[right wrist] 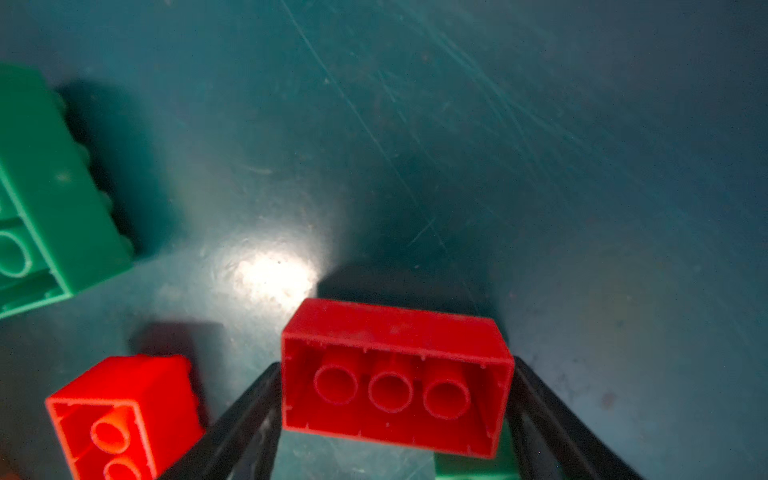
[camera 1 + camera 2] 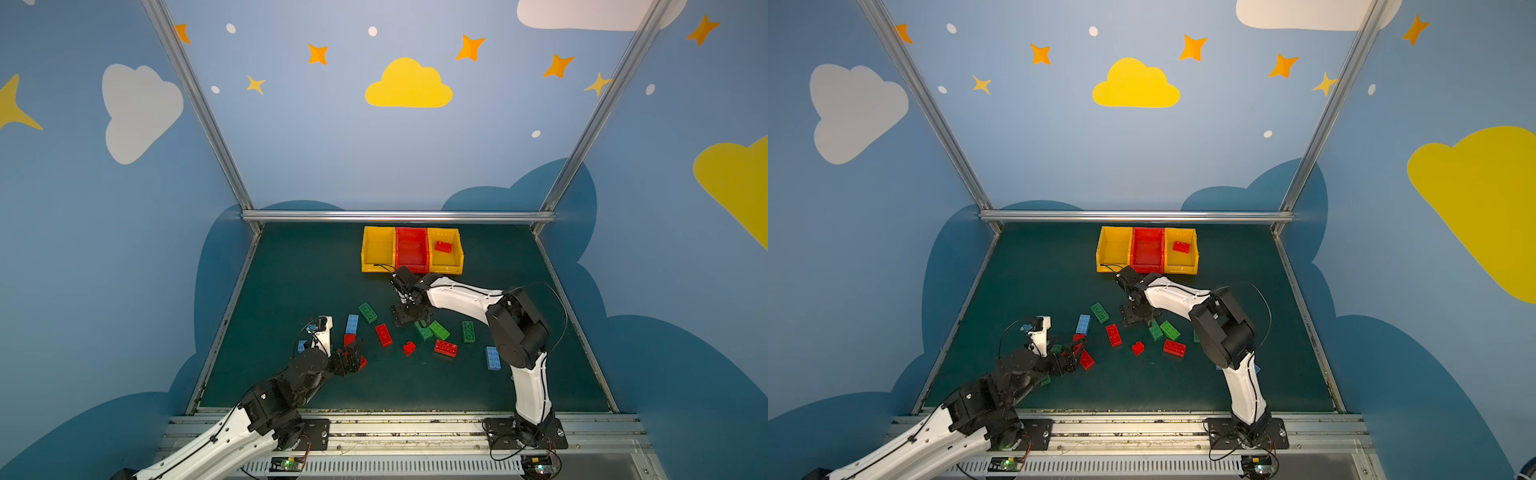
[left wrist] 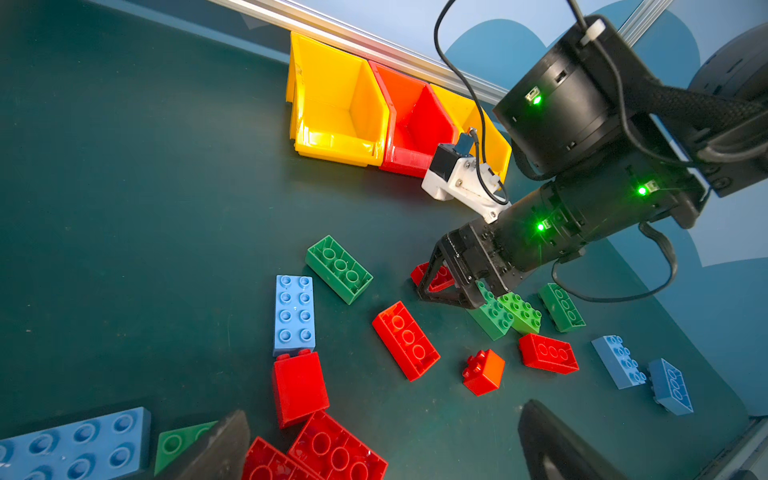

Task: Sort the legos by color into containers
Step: 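Move the right gripper back to the bricks and grasp another red brick, then carry the red brick with the right gripper and drop it in the far yellow bin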

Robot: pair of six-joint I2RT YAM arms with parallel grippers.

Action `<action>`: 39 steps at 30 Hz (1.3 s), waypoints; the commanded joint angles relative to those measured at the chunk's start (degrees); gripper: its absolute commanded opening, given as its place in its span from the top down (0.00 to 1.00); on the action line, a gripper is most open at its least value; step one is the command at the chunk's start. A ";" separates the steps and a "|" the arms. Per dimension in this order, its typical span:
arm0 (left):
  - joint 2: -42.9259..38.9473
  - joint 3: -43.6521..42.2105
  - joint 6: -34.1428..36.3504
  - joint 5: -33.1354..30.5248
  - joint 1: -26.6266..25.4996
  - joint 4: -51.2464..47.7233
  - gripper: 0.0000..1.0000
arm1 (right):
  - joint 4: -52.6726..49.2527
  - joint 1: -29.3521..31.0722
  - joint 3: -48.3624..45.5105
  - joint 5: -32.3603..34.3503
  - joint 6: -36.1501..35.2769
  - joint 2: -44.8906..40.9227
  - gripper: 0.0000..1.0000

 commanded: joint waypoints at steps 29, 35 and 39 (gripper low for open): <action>41.07 17.46 8.56 4.22 0.11 18.66 0.00 | -5.03 -23.62 26.73 3.25 -4.54 3.97 0.53; 55.49 28.07 12.45 2.29 1.04 16.40 0.00 | -7.47 -26.65 41.53 0.91 -5.76 15.37 0.53; 57.00 28.87 11.45 3.90 2.55 16.34 0.00 | -7.95 -27.50 46.46 1.39 -6.10 19.96 0.52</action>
